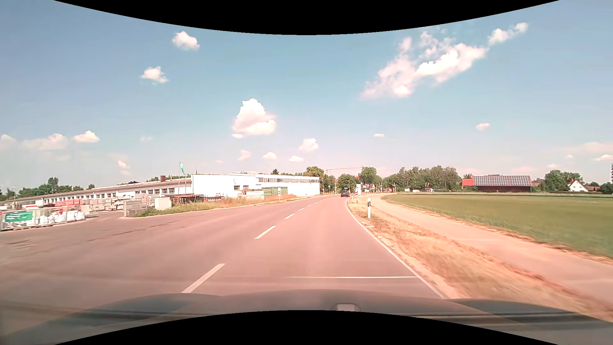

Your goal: Follow the waypoints while adhering to traffic rules and regulations

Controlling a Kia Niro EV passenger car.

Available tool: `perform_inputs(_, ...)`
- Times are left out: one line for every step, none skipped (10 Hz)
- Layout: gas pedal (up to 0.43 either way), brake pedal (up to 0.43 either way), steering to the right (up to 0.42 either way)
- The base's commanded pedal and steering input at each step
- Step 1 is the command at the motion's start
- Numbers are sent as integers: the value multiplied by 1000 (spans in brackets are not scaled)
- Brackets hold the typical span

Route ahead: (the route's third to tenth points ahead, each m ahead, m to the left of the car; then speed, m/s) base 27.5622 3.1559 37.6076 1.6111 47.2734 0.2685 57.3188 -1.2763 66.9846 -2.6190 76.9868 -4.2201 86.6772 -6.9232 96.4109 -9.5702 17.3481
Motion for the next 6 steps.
perform_inputs(110,0,10)
perform_inputs(98,0,9)
perform_inputs(98,0,9)
perform_inputs(98,0,9)
perform_inputs(98,0,8)
perform_inputs(98,0,8)
